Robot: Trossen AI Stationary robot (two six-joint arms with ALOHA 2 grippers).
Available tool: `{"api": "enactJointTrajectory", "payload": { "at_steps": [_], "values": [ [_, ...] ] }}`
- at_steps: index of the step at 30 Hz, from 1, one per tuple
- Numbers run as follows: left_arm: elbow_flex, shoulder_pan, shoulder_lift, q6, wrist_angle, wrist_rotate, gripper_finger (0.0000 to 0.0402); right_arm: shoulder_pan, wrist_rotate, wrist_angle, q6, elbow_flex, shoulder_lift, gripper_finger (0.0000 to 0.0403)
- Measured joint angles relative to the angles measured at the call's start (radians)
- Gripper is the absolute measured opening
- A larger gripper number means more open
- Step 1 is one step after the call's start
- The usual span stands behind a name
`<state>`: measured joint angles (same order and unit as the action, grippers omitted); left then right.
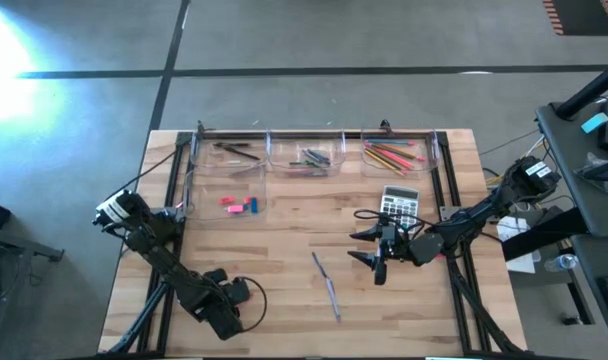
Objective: Sort crayons/erasers/pens/pencils in bins
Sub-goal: Put the red crayon into the top center transparent bin
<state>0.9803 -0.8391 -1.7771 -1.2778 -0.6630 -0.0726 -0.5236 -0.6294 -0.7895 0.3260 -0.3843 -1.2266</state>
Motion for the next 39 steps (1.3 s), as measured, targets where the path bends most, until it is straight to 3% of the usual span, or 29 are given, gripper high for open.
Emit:
{"api": "enactJointTrajectory", "payload": {
  "at_steps": [9,19,22,31,35,39],
  "values": [
    [-0.004,0.002,-0.001,0.005,-0.029,0.007,0.0014,0.0,0.0,0.0,0.005,0.0,0.0,0.0224],
    [-0.013,0.008,0.101,0.064,-0.061,0.018,0.0004,0.0,0.0,0.0,0.007,0.0,0.0,0.0224],
    [-0.008,0.012,0.168,0.09,-0.062,-0.034,0.0003,0.0,0.0,0.0,0.005,0.0,0.0,0.0224],
    [-0.011,0.044,0.337,0.209,-0.167,-0.334,0.0002,0.0,0.0,0.0,-0.068,-0.039,0.001,0.0224],
    [-0.02,0.104,0.413,0.349,-0.162,-0.459,0.0001,0.0,0.0,0.006,-0.168,-0.086,0.001,0.0224],
    [-0.024,0.233,0.486,0.55,-0.155,-0.512,0.0001,0.005,-0.001,0.076,-0.263,-0.132,0.002,0.0224]
  ]
}}
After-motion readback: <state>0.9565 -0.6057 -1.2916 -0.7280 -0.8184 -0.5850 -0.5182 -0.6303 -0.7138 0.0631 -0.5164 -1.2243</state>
